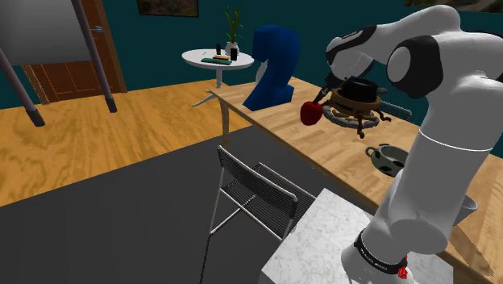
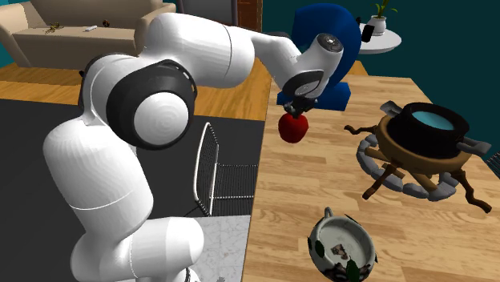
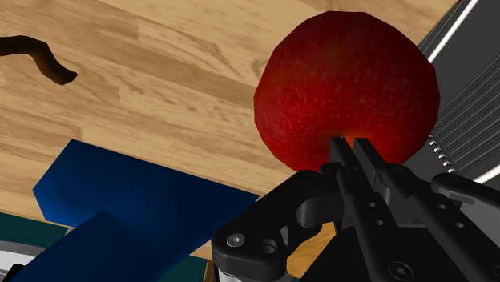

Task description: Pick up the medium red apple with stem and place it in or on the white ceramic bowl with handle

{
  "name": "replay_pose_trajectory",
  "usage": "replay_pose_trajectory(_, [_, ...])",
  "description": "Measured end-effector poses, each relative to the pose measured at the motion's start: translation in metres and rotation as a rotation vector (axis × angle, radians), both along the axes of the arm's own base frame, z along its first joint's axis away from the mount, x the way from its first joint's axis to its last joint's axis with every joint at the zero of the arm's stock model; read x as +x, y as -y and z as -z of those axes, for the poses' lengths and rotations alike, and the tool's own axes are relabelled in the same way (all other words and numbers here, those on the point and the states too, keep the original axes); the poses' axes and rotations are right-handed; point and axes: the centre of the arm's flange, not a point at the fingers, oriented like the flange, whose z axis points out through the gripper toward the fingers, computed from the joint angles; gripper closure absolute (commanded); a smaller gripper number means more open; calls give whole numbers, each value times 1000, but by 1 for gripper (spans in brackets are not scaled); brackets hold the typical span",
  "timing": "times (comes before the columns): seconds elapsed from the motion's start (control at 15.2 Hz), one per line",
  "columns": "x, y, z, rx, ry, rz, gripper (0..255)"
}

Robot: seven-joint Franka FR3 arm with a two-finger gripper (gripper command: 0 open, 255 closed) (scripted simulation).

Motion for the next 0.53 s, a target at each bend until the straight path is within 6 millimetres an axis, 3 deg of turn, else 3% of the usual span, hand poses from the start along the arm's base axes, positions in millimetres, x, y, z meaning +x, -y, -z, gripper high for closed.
replay_pose_trajectory(0.53, [0,1,-44,0,0,0,255])
